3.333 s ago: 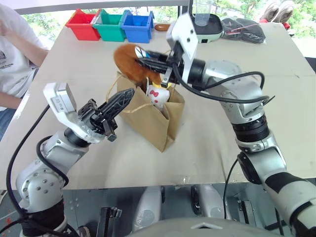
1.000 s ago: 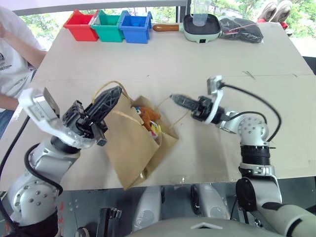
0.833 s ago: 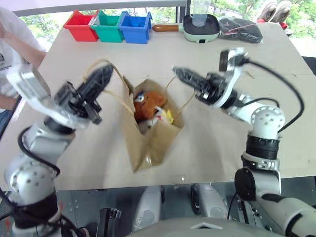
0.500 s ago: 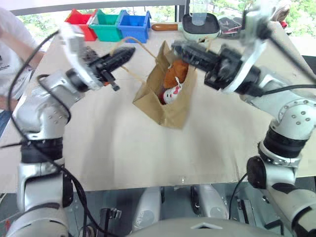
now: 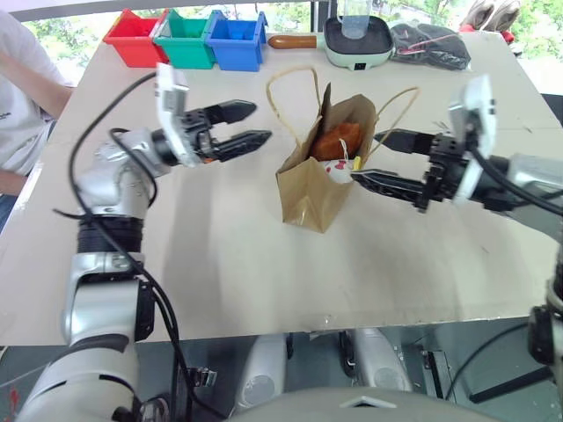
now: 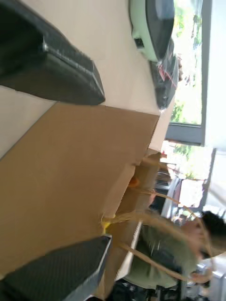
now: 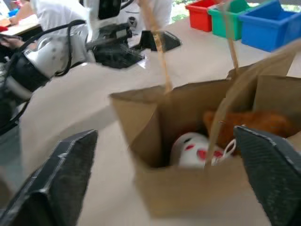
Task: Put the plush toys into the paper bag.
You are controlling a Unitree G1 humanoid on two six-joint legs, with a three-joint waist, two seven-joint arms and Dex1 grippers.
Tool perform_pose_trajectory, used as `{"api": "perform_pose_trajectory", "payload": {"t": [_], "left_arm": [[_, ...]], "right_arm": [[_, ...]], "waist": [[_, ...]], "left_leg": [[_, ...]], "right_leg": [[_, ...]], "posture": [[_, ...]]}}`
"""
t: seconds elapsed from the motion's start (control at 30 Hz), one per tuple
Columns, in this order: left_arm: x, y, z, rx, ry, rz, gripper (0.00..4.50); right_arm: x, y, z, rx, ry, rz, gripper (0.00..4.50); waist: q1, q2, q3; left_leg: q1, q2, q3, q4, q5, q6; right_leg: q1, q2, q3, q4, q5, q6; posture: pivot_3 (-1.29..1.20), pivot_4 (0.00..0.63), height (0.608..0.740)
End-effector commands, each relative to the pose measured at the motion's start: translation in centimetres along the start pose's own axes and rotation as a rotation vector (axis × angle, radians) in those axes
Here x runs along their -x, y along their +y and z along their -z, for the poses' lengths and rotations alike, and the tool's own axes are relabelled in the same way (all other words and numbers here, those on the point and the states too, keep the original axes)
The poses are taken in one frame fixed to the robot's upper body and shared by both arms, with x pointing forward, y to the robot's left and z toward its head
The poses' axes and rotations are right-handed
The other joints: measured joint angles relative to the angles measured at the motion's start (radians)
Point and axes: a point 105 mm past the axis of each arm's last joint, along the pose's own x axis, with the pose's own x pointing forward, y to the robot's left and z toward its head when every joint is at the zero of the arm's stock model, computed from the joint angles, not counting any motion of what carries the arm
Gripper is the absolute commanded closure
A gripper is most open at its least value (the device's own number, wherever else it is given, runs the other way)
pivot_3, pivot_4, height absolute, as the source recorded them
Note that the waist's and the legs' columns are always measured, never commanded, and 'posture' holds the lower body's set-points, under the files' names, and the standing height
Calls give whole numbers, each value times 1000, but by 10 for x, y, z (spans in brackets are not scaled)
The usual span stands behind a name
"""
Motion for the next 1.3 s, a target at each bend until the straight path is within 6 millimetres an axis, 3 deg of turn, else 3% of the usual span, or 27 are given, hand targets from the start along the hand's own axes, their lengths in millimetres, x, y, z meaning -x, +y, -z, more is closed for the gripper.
{"api": "perform_pose_trajectory", "payload": {"t": [0.03, 0.1, 0.17, 0.2, 0.23, 0.3, 0.33, 0.53, 0.57, 0.7, 0.97, 1.1, 1.23, 1.3], "left_arm": [[12, -17, -13, 28, -41, 8, 41], [16, -28, 1, 42, -10, -15, 41], [13, -41, 23, 31, 42, -39, 41], [8, -48, 35, 29, 58, -59, 0], [4, -52, 43, 17, 70, -78, 0], [-4, -60, 55, 2, 84, -95, 0], [-7, -62, 59, -11, 91, -105, 0], [-32, -71, 68, -81, 58, -183, 0], [-35, -70, 67, -90, 47, -202, 0], [-51, -69, 65, -133, 31, -268, 0], [-57, -48, 69, -179, 49, -477, 0], [-55, -38, 68, -110, -7, -545, 1250], [-48, -33, 67, -130, -1, -573, 3133], [-49, -34, 70, -141, 15, -558, 4180]], "right_arm": [[12, 7, -9, 28, -27, -4, 0], [19, 3, -6, 24, -12, 32, 0], [23, -7, 11, 33, 55, 108, 0], [18, -16, 25, 66, 96, 158, 504], [11, -22, 35, 87, 116, 184, 566], [-6, -28, 47, 123, 113, 189, 1277], [-13, -29, 50, 134, 99, 187, 1458], [-58, -31, 58, 118, 7, 113, 3794], [-63, -30, 57, 110, -6, 100, 4464], [-83, -22, 53, 81, -63, 28, 4464], [-118, -19, 61, 19, -124, -31, 4464], [-123, -14, 68, 14, -132, -47, 4500], [-119, -10, 64, 23, -152, -39, 4500], [-100, -13, 52, 43, -206, 1, 4500]], "waist": [[4, 0, 0], [9, 0, 0], [18, 0, 0], [20, 0, 0], [21, -1, -1], [21, -2, -2], [20, -2, -2], [15, -2, -2], [16, -2, -2], [20, -2, -2], [18, -2, -2], [19, -2, -2], [16, -2, -2], [14, -2, -2]], "left_leg": [[0, 0, 0, 0, 0, 0], [0, 1, 1, 3, 0, 0], [1, 1, 0, 3, 0, 0], [0, 0, 0, 4, 0, 0], [0, 0, 0, 4, 0, 0], [3, 0, 2, 4, 0, 0], [3, 0, 2, 4, 0, 0], [4, -1, 2, 4, 0, 0], [4, -1, 2, 4, 0, 0], [3, -2, 2, 4, 0, 0], [5, -2, 2, 4, 0, 0], [5, -2, 2, 4, 0, 0], [5, -2, 2, 4, 1, -1], [6, -2, 1, 4, 1, -1]], "right_leg": [[0, 0, -1, 1, 0, 0], [0, 0, -2, 4, 0, 0], [1, 0, -2, 5, 0, 0], [1, 0, -2, 5, 0, 0], [2, 0, -2, 5, 0, 0], [3, -1, 0, 5, 0, 0], [4, -1, 0, 5, 0, 0], [3, 2, 0, 7, 0, 0], [3, 2, 0, 6, 0, 0], [3, 0, 0, 6, 0, 0], [3, 1, 0, 7, 0, 0], [3, 1, 0, 7, 0, 0], [3, 1, 0, 7, 0, 0], [3, 1, 0, 8, 0, 0]], "posture": [[0, 150, 740], [0, 150, 740], [0, 150, 740], [0, 150, 740], [0, 150, 740], [0, 150, 740], [0, 150, 740], [0, 150, 740], [0, 150, 740], [0, 150, 740], [0, 150, 740], [0, 150, 740], [0, 150, 740], [0, 150, 740]]}}
